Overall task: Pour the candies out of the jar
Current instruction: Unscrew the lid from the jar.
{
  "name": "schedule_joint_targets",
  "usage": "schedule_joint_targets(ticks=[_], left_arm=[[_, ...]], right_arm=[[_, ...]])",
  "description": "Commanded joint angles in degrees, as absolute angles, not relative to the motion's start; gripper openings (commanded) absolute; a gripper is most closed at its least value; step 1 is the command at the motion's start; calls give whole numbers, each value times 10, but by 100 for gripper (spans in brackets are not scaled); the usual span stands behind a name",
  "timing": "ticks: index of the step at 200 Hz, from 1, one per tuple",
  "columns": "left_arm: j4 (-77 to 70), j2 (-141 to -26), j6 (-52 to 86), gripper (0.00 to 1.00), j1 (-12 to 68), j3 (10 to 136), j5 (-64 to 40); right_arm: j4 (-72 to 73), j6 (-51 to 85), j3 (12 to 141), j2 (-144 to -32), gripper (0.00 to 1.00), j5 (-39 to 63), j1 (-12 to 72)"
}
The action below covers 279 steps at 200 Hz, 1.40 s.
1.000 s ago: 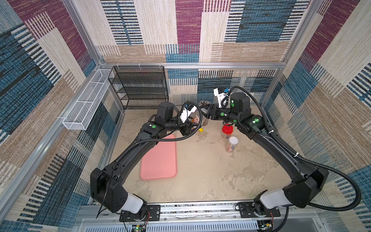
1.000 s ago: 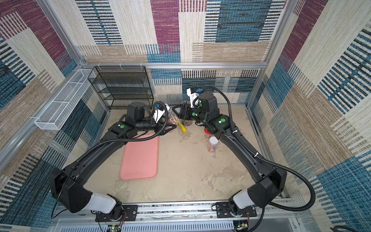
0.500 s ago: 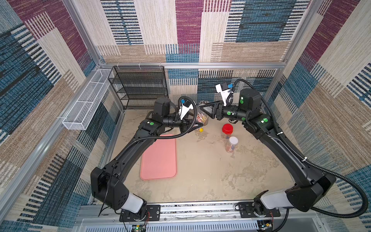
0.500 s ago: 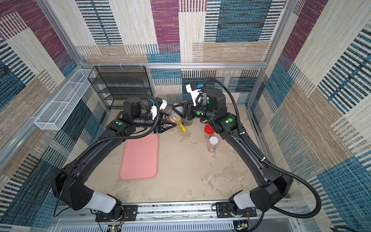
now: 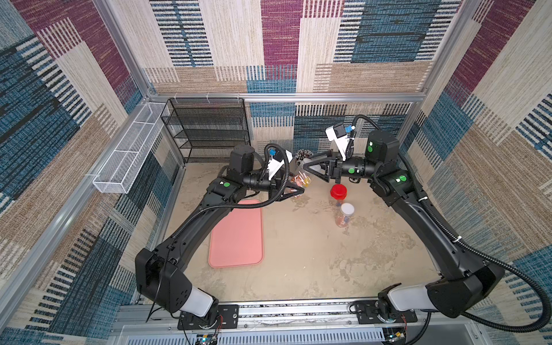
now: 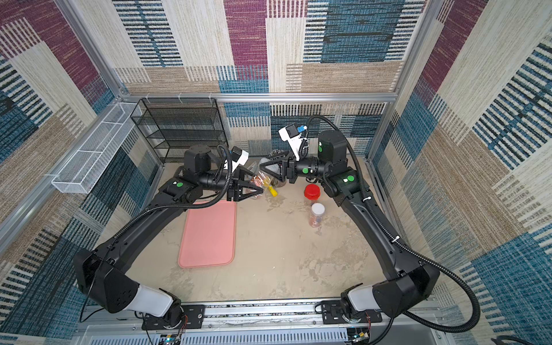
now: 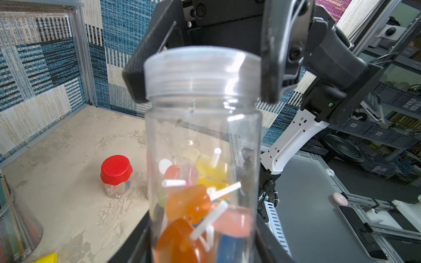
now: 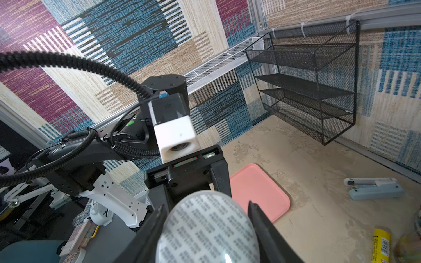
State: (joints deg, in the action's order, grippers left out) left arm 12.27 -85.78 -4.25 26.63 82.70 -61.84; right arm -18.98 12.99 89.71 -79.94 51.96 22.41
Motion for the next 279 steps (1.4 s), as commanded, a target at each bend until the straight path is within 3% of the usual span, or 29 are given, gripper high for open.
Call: schedule_joint_targets(ticks=[1,94,181,279], left_arm=[[133,-854,-43,0,265,823,-632],[140,-852,-48,0,265,819,-621],[150,-861,-52,0,265,823,-617],[164,-856,-65,0,265,818,-616]], right_arm=[[-140,126,910,-802,48,531,220],[-118,130,911,-809,48,551,214],[-152,92,932,-807,48,499,211],[-200,54,982,-839,48,556,194]])
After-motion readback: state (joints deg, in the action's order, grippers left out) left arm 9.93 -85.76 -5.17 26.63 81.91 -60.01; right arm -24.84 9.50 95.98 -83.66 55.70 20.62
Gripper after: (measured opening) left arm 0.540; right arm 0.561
